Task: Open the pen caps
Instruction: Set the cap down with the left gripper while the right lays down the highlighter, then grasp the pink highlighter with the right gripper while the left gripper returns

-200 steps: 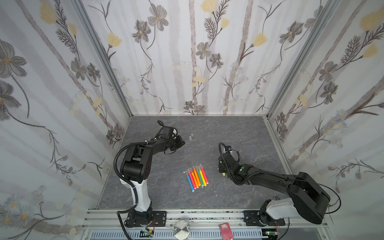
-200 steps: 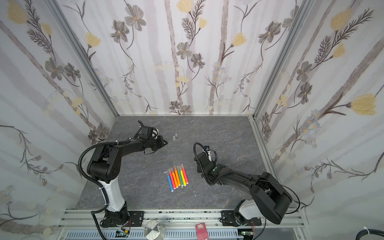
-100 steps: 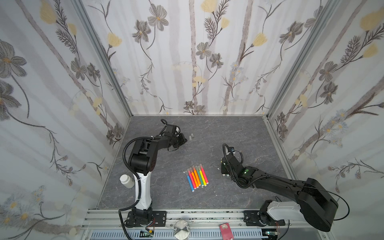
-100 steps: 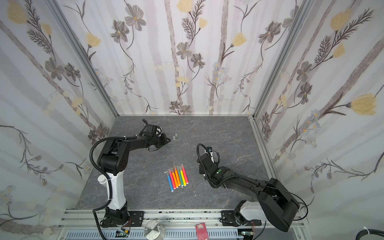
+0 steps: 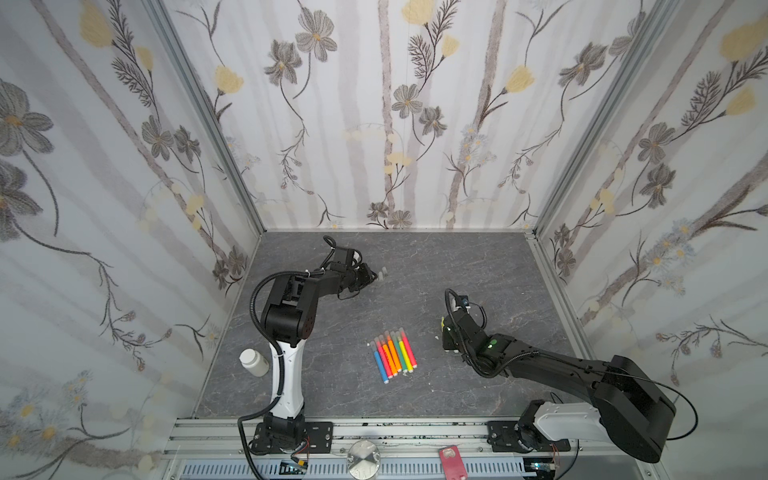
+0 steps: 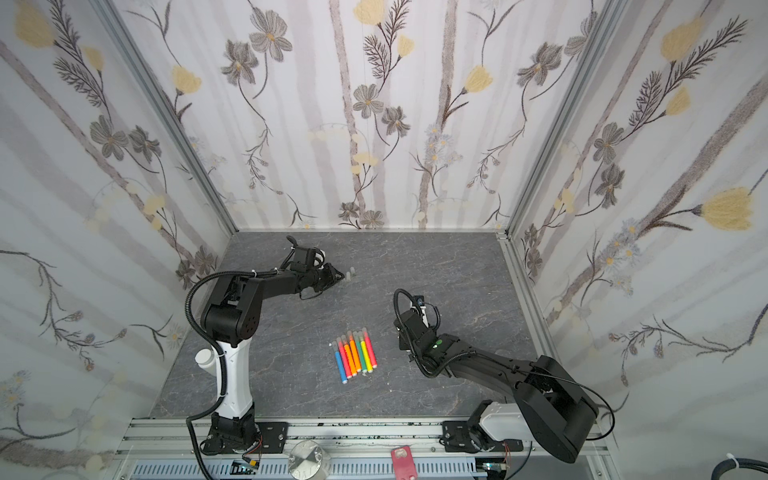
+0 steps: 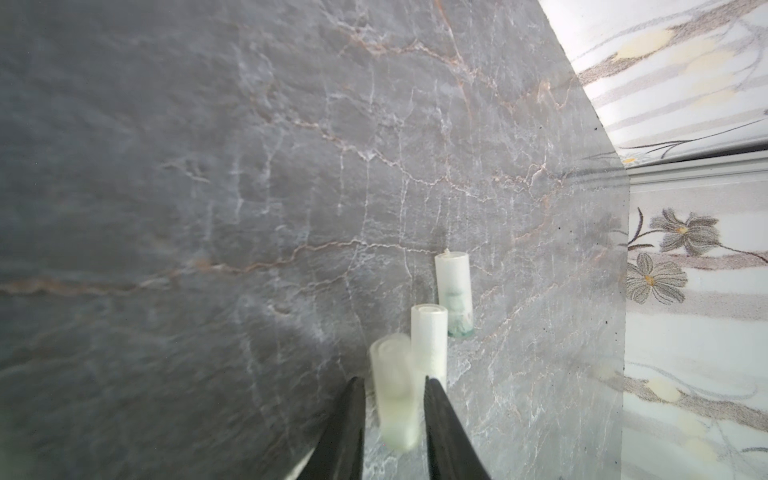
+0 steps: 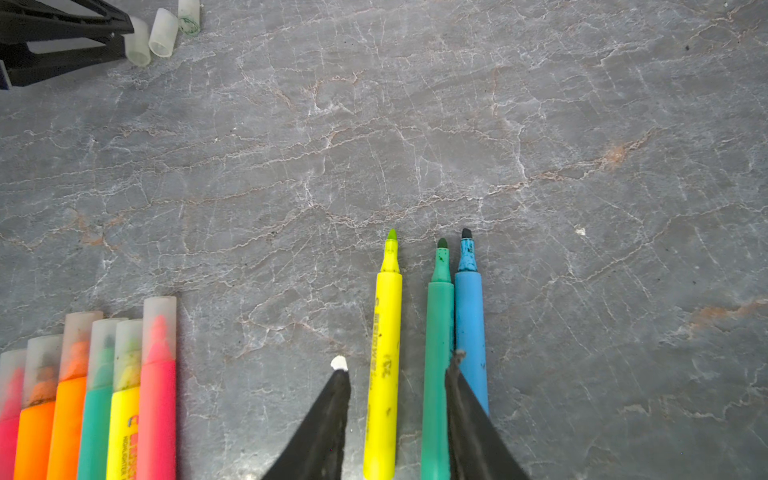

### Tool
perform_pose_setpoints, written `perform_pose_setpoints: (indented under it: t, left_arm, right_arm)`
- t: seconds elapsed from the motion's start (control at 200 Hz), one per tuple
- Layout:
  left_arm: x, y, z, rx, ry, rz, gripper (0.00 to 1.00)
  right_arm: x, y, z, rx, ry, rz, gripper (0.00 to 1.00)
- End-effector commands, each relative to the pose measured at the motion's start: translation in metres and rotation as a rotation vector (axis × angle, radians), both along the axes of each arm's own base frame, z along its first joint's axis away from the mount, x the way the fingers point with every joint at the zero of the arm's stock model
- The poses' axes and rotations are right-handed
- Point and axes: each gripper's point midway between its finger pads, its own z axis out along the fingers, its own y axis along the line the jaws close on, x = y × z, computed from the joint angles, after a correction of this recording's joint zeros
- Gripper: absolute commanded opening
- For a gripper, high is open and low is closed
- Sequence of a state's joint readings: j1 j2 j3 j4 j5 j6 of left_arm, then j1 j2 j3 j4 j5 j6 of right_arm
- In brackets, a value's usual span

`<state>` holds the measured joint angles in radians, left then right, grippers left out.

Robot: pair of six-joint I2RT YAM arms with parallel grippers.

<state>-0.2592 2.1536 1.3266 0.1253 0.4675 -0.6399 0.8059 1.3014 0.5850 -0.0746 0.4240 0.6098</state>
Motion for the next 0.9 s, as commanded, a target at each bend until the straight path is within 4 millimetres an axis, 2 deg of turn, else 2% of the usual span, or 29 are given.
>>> perform_pose_setpoints:
  t: [0.0, 0.235, 0.325, 0.385, 0.415, 0.5, 0.52, 0.695, 0.829, 0.894, 0.899]
  left_arm:
    - [-0.001, 0.003, -0.005, 0.015, 0.022, 0.012, 0.31]
    - [-0.003, 0.004, 0.000, 0.014, 0.017, 0.015, 0.32]
    - [-0.006, 0.004, 0.012, 0.004, 0.003, 0.010, 0.33]
    - [-0.005, 0.004, 0.029, -0.008, -0.027, 0.009, 0.34]
    - [-0.015, 0.005, 0.027, -0.007, -0.013, 0.005, 0.34]
    - [-0.022, 0.008, 0.050, -0.022, -0.047, 0.003, 0.34]
    - [-0.024, 0.009, 0.057, -0.027, -0.058, 0.003, 0.34]
    - [-0.048, 0.020, 0.101, -0.029, -0.131, 0.001, 0.35]
    - [-0.074, 0.033, 0.115, -0.005, -0.156, 0.013, 0.36]
    - [-0.087, 0.039, 0.117, 0.005, -0.157, 0.015, 0.37]
    - [-0.088, 0.040, 0.117, 0.005, -0.157, 0.016, 0.37]
  right_arm:
    - [0.003, 0.003, 0.002, 0.015, -0.011, -0.008, 0.39]
    - [0.003, 0.006, 0.002, 0.023, -0.008, 0.003, 0.39]
    - [0.003, 0.011, 0.001, 0.033, -0.001, 0.019, 0.40]
    - [0.003, 0.015, 0.002, 0.039, 0.005, 0.034, 0.40]
    - [0.003, 0.018, 0.002, 0.040, 0.006, 0.043, 0.40]
    - [0.005, 0.023, 0.003, 0.039, 0.011, 0.059, 0.41]
    - [-0.001, 0.034, 0.003, 0.042, 0.014, 0.096, 0.41]
    - [-0.006, 0.064, 0.000, 0.046, 0.049, 0.178, 0.41]
    - [-0.013, 0.086, -0.008, 0.044, 0.084, 0.236, 0.41]
    - [-0.020, 0.090, -0.020, 0.024, 0.116, 0.258, 0.41]
    - [-0.018, 0.095, -0.014, 0.035, 0.107, 0.260, 0.41]
